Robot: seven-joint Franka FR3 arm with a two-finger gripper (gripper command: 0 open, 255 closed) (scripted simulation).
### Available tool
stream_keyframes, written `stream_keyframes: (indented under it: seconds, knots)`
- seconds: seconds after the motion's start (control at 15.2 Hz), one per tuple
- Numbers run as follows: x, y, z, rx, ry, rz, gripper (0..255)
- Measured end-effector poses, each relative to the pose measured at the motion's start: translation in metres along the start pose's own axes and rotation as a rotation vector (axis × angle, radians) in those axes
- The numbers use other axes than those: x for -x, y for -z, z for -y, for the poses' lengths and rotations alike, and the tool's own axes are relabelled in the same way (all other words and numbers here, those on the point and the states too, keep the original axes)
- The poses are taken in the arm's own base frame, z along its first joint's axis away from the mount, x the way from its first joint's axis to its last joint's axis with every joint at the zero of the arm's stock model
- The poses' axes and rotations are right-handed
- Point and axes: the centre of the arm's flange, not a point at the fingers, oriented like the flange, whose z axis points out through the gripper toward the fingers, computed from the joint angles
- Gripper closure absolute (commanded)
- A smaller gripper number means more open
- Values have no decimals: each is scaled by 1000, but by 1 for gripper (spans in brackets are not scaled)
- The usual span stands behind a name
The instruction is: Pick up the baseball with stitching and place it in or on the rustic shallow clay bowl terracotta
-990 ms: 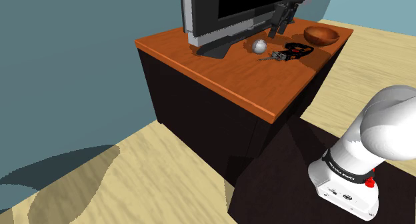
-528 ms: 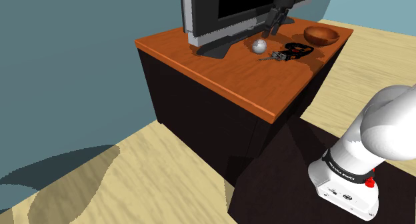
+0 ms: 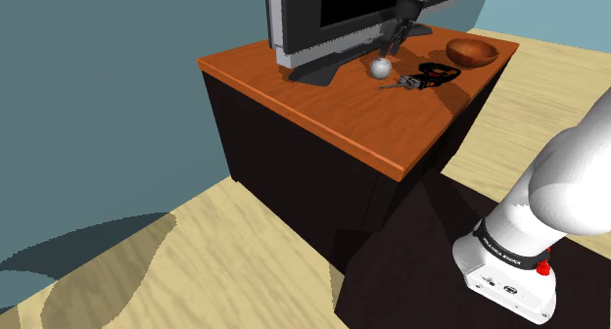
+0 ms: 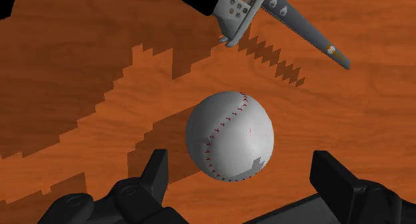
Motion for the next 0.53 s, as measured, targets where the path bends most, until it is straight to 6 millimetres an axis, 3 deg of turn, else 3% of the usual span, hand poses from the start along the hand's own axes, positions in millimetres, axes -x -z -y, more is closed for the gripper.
stream_keyframes:
  seconds: [0.53]
  knots:
    - [-4, -37, -4, -2, 1, -1, 0]
